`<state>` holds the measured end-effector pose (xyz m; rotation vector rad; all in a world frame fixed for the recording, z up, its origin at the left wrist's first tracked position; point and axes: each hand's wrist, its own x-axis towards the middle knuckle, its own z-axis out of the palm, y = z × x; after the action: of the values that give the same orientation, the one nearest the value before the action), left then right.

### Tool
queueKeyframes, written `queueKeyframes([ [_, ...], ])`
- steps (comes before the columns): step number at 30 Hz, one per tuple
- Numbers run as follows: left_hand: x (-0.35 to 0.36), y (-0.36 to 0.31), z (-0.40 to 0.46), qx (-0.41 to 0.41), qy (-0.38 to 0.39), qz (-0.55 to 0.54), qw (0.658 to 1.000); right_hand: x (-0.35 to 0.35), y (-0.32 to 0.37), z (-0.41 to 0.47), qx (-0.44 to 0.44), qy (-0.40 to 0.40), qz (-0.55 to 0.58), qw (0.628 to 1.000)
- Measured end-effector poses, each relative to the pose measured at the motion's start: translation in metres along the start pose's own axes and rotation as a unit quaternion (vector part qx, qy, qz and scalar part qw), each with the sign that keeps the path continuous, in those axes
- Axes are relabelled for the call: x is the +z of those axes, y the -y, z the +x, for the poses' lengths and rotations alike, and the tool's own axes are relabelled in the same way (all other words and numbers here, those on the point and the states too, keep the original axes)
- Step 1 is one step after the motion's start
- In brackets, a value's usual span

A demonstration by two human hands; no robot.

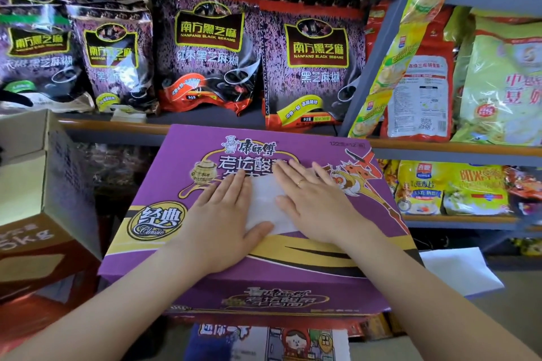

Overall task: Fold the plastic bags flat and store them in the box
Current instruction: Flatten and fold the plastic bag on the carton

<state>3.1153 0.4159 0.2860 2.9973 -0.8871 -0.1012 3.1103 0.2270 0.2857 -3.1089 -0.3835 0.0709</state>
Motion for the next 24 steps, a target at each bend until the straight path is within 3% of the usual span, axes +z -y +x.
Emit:
queueKeyframes([
  [4, -0.018, -0.008, 0.016, 0.002, 0.008, 0.052, 0.999, -0.002, -0.006, -0.001, 0.023, 0.028, 0.046, 0.998],
  [6, -0.017, -0.017, 0.025, 0.062, -0.044, 0.051, 0.996, -0.003, -0.005, -0.002, 0.02, 0.028, 0.051, 0.998],
  [8, -0.01, -0.02, 0.029, 0.112, -0.041, 0.029, 0.992, -0.003, -0.005, -0.002, 0.022, 0.026, 0.046, 0.998],
  [14, 0.001, 0.009, 0.012, 0.08, 0.002, -0.018, 0.997, 0.0, -0.01, -0.005, 0.037, 0.025, 0.053, 0.998],
  [18, -0.001, 0.015, 0.005, 0.082, 0.013, -0.032, 0.996, -0.003, -0.01, -0.013, -0.001, -0.055, 0.024, 0.998],
  [21, -0.005, 0.014, 0.002, 0.09, 0.012, -0.059, 0.994, -0.001, -0.013, -0.025, -0.046, -0.029, 0.083, 0.995],
  [24, -0.006, 0.003, -0.002, 0.116, 0.016, -0.051, 0.992, 0.001, -0.021, -0.041, -0.039, -0.012, 0.119, 0.992],
])
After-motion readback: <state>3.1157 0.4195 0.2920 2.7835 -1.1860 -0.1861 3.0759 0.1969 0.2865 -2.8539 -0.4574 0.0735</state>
